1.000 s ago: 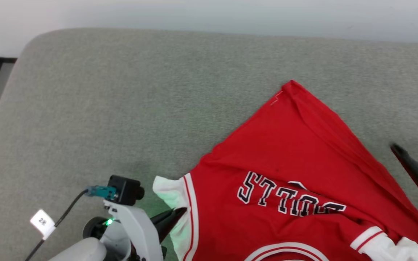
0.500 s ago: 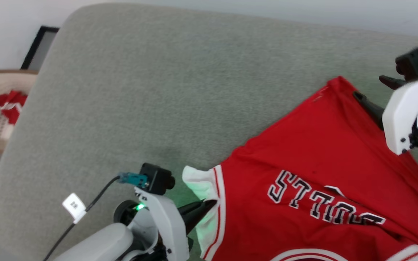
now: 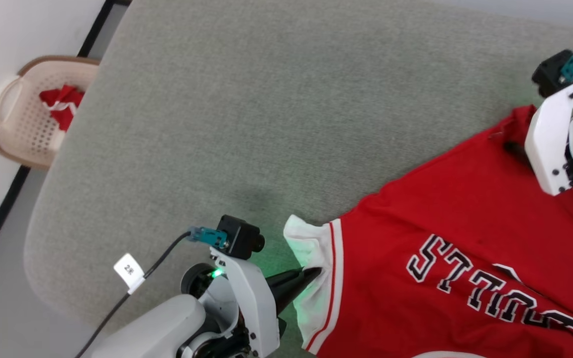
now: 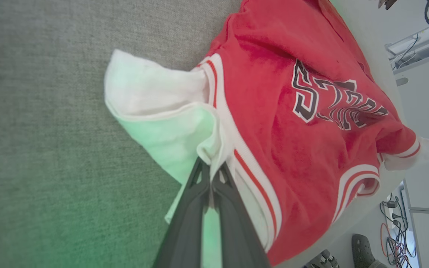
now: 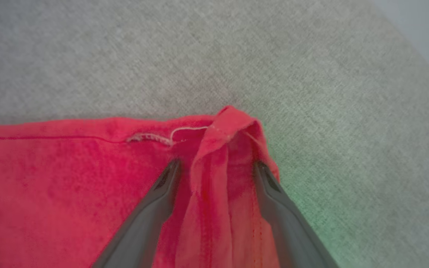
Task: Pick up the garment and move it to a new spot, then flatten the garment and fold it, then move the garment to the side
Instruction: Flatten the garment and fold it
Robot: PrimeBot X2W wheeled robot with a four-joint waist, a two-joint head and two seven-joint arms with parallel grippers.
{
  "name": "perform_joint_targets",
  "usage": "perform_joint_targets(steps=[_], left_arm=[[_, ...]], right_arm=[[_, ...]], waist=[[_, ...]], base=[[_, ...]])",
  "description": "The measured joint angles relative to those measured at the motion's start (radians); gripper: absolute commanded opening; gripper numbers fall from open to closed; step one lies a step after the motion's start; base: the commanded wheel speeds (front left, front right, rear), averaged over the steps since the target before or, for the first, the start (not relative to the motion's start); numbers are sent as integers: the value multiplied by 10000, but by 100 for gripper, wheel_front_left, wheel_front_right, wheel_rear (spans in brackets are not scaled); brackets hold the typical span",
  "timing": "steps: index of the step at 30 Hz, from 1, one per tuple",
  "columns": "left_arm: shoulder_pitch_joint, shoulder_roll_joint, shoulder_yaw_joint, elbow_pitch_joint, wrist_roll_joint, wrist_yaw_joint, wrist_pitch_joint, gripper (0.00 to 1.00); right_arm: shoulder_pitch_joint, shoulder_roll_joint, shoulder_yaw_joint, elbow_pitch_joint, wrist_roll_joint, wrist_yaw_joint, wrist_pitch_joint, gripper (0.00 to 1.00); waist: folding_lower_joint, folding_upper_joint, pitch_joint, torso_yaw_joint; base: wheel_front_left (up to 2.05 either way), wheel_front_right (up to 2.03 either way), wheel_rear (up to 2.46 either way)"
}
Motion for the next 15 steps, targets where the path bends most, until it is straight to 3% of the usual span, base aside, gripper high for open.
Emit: perform_joint_targets(steps=[2,5,11,15], left_arm=[[-10,-44,-19,102,0,-59,-13,0],[-25,-88,-33,240,-4,-100,-12,0],[-212,10,0,477,-142,-174,274,0],[-779,512,311,441,-449,247,1007,0]], right_arm=[[-278,42,245,278,416,-2,472,0],[-662,8,731,360,928,-10,1181,0],[-968,35,1147,706,1626,4,1030,0],[-1014,0,1338,692,1954,2,619,0]], waist=[[0,0,64,112],[0,0,133,228],[0,0,91,159],[0,0,-117,-41]], base=[[0,0,0],[0,0,0],[0,0,0],[0,0,0]])
